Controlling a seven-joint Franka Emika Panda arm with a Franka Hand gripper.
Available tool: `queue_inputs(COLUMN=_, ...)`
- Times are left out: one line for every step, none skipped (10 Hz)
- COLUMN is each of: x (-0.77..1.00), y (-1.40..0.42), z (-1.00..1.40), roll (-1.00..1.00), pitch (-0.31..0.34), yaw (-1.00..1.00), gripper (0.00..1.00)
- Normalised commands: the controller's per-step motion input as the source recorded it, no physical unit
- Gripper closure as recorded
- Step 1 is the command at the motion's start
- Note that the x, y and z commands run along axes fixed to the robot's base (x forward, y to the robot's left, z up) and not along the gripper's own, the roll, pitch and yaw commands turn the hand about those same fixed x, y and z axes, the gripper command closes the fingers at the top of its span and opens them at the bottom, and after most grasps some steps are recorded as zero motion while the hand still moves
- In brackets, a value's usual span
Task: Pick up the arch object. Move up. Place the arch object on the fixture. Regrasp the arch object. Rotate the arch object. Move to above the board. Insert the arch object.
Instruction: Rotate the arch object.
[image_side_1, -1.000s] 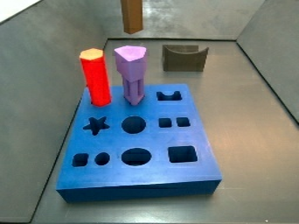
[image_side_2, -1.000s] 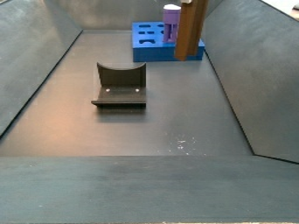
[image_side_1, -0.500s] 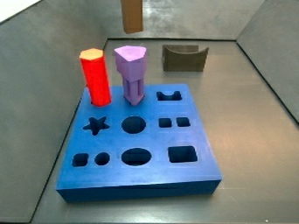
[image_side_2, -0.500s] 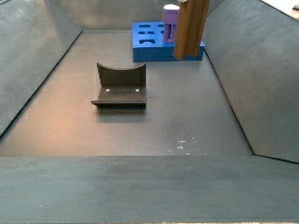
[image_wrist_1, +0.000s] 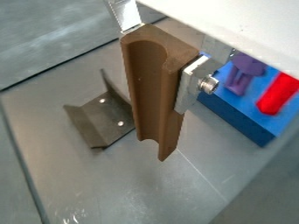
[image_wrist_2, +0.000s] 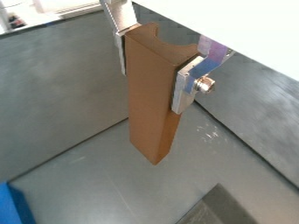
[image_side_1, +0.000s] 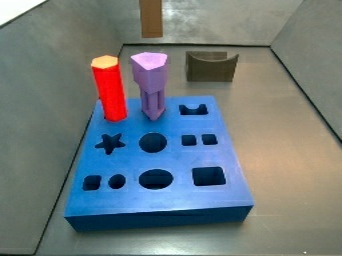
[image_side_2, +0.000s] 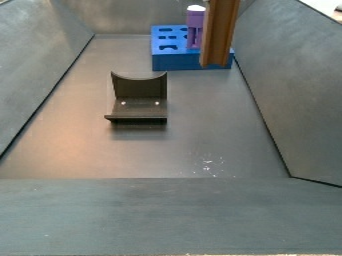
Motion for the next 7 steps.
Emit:
queue_inputs(x=0.00, y=0.02, z=0.01, roll=-0.16, pitch=0.025, yaw=-0.43, gripper=1.00)
queue_inputs(x=0.00, y=0.02, z=0.01, roll=-0.16, pitch=0.024, yaw=-0.33, gripper=1.00)
queue_inputs(x=0.00, y=0.00, z=-1.00, roll=-0.16, pitch=0.023, yaw=-0.20, gripper=1.00)
queue_inputs(x=0.01, y=0.00, z=-1.00, roll=-0.15, pitch=-0.002, yaw=-0.13, gripper=1.00)
queue_inputs(x=0.01, y=0.01, z=-1.00, roll=-0.11, pitch=-0.024, yaw=-0.09, gripper=1.00)
queue_inputs(x=0.01, y=0.02, z=-1.00, roll=-0.07, pitch=-0.037, yaw=-0.08, gripper=1.00)
queue_inputs(x=0.01, y=0.02, z=-1.00, roll=-0.03, pitch=-0.041, yaw=-0.06, gripper=1.00)
